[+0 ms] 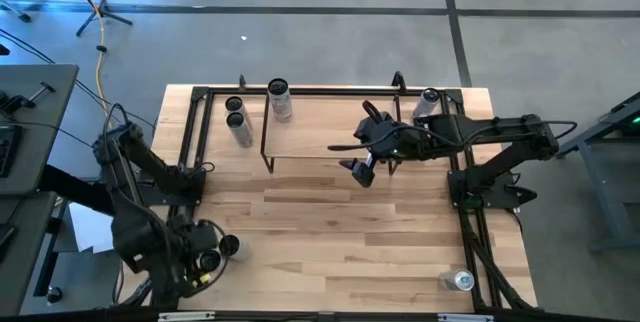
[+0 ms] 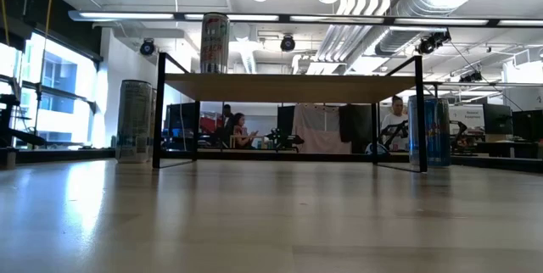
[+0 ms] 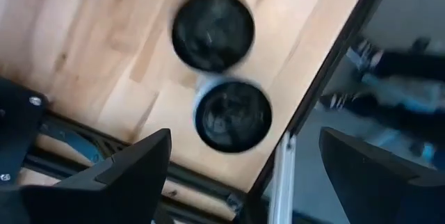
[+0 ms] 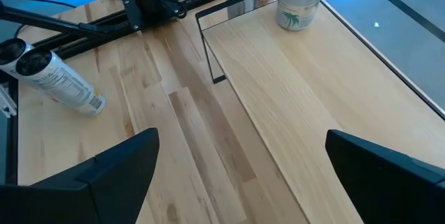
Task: Place canned beverage on shelf
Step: Put the white pink soda can on the shelf aligned with the other white pink soda can
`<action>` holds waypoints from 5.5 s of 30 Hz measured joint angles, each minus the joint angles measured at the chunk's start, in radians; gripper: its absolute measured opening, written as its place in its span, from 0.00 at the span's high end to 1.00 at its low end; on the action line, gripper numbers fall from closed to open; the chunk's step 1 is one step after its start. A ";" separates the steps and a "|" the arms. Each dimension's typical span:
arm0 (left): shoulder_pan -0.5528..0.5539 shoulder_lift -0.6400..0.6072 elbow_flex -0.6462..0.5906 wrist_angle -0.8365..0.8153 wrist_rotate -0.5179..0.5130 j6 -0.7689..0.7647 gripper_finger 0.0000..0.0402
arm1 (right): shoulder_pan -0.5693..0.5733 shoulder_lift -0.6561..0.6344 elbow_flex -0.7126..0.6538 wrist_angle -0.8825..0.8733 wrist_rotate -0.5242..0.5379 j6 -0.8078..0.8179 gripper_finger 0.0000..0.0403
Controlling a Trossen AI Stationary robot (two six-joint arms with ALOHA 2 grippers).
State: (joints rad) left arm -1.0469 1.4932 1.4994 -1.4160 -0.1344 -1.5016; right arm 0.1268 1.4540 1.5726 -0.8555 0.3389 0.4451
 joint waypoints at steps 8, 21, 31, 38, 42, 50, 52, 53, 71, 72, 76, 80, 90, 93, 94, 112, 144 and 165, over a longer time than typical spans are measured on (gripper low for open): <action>-0.002 0.012 -0.061 0.092 -0.037 0.017 0.16 | 0.000 0.002 0.000 0.000 0.000 0.001 0.01; -0.001 0.091 -0.061 0.069 -0.022 0.082 0.16 | 0.007 0.075 -0.001 0.001 -0.028 -0.009 0.01; 0.019 0.097 -0.027 0.045 -0.032 0.082 0.16 | 0.034 0.088 -0.001 0.012 -0.032 -0.042 0.01; 0.006 0.097 -0.018 -0.028 -0.034 0.094 0.16 | 0.033 0.088 -0.001 0.014 -0.032 -0.043 0.01; -0.005 0.096 -0.050 -0.007 -0.015 0.093 0.16 | 0.033 0.087 -0.001 0.014 -0.032 -0.042 0.01; -0.009 0.097 -0.064 0.000 -0.029 0.089 0.16 | 0.033 0.087 -0.001 0.014 -0.032 -0.042 0.01; -0.009 0.097 -0.064 0.007 -0.019 0.089 0.16 | 0.033 0.087 0.000 0.014 -0.031 -0.042 0.01; -0.011 0.097 -0.064 0.011 -0.016 0.089 0.16 | 0.033 0.087 0.000 0.014 -0.031 -0.042 0.01; -0.015 0.095 -0.136 0.106 0.024 0.078 0.16 | 0.033 0.087 0.000 0.015 -0.008 -0.042 0.01; -0.015 0.096 -0.147 0.109 0.025 0.081 0.16 | 0.033 0.087 0.000 0.015 -0.008 -0.042 0.01; -0.010 0.095 -0.179 0.105 0.021 0.067 0.16 | 0.033 0.087 0.000 0.015 -0.008 -0.035 0.01; -0.007 0.096 -0.207 0.144 0.020 0.078 0.16 | 0.033 0.087 0.000 0.015 -0.008 -0.035 0.01; -0.007 0.097 -0.237 0.210 0.018 0.084 0.19 | 0.033 0.087 0.000 0.015 -0.008 -0.035 0.01; -0.007 0.097 -0.236 0.209 0.018 0.090 0.24 | 0.033 0.087 0.000 0.015 -0.008 -0.035 0.01; -0.007 0.097 -0.236 0.208 0.018 0.090 0.26 | 0.033 0.087 0.000 0.016 -0.008 -0.035 0.01; -0.009 -0.074 -0.237 0.211 0.065 -0.018 0.46 | 0.031 0.087 0.000 0.017 -0.008 -0.040 0.01; 0.392 -0.469 -0.156 0.713 -0.100 0.228 0.46 | 0.028 0.061 0.056 0.121 -0.023 0.026 0.01; 0.884 -0.014 0.494 0.032 -0.120 1.206 0.46 | 0.021 0.062 0.151 0.011 0.001 -0.128 0.01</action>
State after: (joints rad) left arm -0.1630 1.4792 1.9929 -1.3837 -0.2548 -0.2951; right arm 0.1482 1.5162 1.7237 -0.8446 0.3400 0.3174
